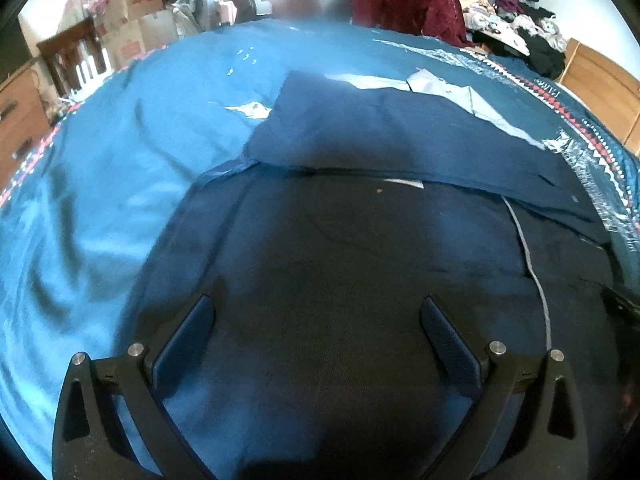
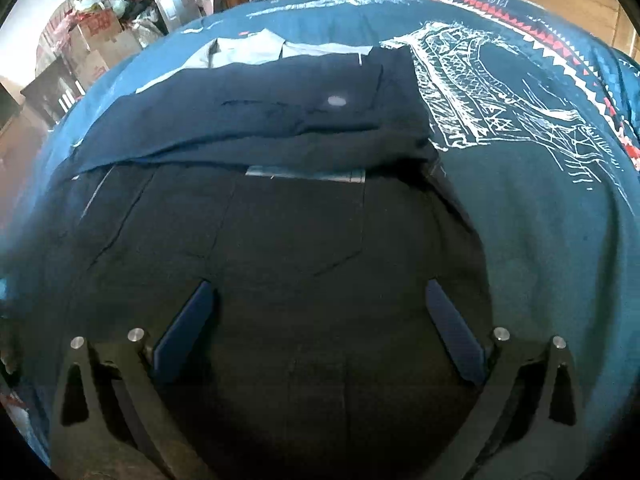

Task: Fold large clothes

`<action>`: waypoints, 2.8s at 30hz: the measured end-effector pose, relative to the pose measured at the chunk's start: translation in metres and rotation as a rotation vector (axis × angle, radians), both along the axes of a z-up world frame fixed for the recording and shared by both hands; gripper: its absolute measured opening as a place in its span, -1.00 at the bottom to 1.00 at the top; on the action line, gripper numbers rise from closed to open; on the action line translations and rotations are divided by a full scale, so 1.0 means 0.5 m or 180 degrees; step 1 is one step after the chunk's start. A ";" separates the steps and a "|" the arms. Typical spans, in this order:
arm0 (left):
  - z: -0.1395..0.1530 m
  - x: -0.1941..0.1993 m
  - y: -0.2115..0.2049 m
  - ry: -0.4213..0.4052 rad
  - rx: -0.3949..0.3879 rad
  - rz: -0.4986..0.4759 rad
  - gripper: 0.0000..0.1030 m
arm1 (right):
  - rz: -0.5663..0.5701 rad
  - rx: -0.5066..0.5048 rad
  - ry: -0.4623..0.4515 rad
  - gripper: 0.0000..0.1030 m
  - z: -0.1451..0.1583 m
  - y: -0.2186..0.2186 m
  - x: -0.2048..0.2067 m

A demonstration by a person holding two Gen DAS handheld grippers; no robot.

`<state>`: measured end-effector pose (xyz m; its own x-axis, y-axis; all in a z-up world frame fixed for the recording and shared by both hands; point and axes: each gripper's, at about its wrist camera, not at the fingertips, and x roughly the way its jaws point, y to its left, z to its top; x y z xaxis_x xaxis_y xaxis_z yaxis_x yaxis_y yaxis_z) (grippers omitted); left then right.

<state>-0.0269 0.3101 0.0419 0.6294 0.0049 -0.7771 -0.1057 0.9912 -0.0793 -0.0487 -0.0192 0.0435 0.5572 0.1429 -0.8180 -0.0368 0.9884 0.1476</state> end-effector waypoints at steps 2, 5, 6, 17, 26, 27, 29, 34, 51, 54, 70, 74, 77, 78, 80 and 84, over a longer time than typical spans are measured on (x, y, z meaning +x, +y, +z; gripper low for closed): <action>0.023 -0.037 0.032 -0.0095 -0.0060 0.0112 1.00 | 0.0040 0.0090 0.0042 0.99 0.019 -0.007 -0.018; 0.081 -0.118 0.128 -0.0381 -0.0099 0.0442 0.99 | 0.0094 0.0337 -0.0045 0.99 0.068 -0.032 -0.073; 0.095 -0.142 0.159 -0.0458 -0.0117 0.0544 0.99 | 0.0087 0.0418 -0.0083 0.99 0.086 -0.046 -0.096; 0.074 -0.358 0.383 -0.0257 -0.1028 0.0252 0.53 | -0.0346 0.0631 -0.0073 0.99 0.121 -0.156 -0.287; 0.004 -0.341 0.248 0.0258 -0.0954 -0.0656 0.25 | -0.0286 0.0680 0.0067 0.99 0.103 -0.128 -0.293; 0.000 -0.343 0.246 0.0270 -0.0949 -0.0664 0.24 | -0.0252 0.0669 0.0050 0.99 0.108 -0.122 -0.293; -0.002 -0.340 0.222 0.0285 -0.1028 -0.0748 0.02 | -0.0151 0.0627 0.0004 0.99 0.120 -0.102 -0.294; 0.025 -0.364 0.216 0.0158 -0.1146 -0.0841 -0.57 | 0.0153 0.0499 -0.0076 0.99 0.144 -0.045 -0.291; -0.011 -0.209 0.212 0.0419 -0.1102 -0.0971 -0.29 | -0.0127 0.1674 0.0584 0.74 0.037 -0.229 -0.236; -0.013 -0.190 0.204 0.0444 -0.1255 -0.1044 -0.18 | -0.0213 0.1920 0.0759 0.51 0.004 -0.255 -0.218; -0.029 -0.189 0.222 0.0406 -0.1621 -0.0860 -0.18 | 0.0327 0.2240 0.1175 0.44 -0.054 -0.204 -0.235; -0.031 -0.188 0.226 0.0405 -0.1666 -0.0842 -0.18 | 0.0417 0.2205 0.1340 0.40 -0.086 -0.184 -0.256; -0.030 -0.191 0.225 0.0415 -0.1638 -0.0861 -0.18 | 0.0514 0.2245 0.1335 0.34 -0.085 -0.169 -0.259; -0.029 -0.192 0.224 0.0422 -0.1617 -0.0881 -0.18 | 0.0538 0.2219 0.1334 0.33 -0.082 -0.164 -0.260; -0.025 -0.195 0.217 0.0443 -0.1550 -0.0941 -0.18 | 0.0557 0.2150 0.1332 0.28 -0.082 -0.154 -0.254; -0.022 -0.199 0.215 0.0460 -0.1460 -0.1014 -0.18 | 0.0532 0.2074 0.1292 0.19 -0.081 -0.150 -0.243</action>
<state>-0.1263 0.4176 0.0308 0.4318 -0.5254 -0.7331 0.1509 0.8435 -0.5156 -0.1701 -0.0942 0.0028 0.1616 0.7194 -0.6756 0.0036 0.6842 0.7293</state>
